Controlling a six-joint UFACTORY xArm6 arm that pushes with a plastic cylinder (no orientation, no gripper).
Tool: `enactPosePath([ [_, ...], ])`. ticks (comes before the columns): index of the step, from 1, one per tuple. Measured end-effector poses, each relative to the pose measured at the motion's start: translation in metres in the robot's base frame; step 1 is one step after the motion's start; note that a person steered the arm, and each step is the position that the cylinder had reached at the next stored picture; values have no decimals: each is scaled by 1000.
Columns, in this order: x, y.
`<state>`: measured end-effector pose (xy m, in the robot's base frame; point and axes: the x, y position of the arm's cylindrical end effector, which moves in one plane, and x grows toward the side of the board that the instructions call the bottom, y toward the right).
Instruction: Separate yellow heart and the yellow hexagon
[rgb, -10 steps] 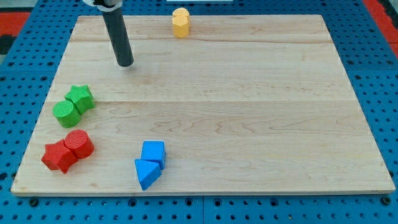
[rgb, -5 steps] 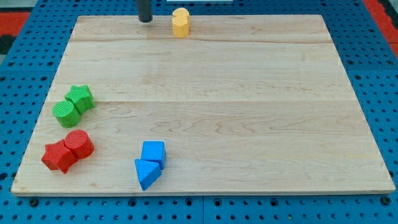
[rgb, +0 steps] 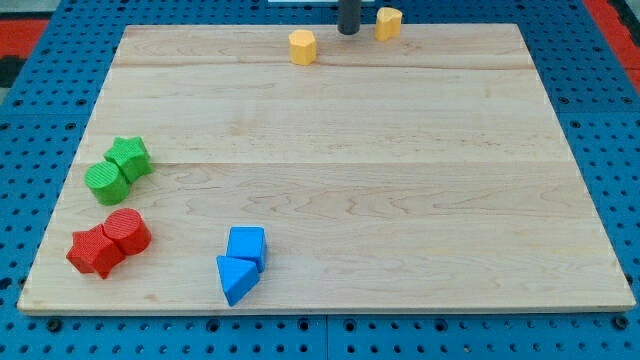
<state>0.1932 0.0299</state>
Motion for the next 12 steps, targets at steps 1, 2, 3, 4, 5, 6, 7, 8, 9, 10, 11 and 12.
enactPosePath([
  [1, 0, -31],
  [2, 0, -85],
  [3, 11, -114],
  [4, 49, -43],
  [5, 61, 94],
  [6, 61, 110],
  [7, 28, 166],
  [8, -2, 164],
  [9, -1, 147],
  [10, 13, 116],
  [11, 35, 9],
  [12, 6, -49],
])
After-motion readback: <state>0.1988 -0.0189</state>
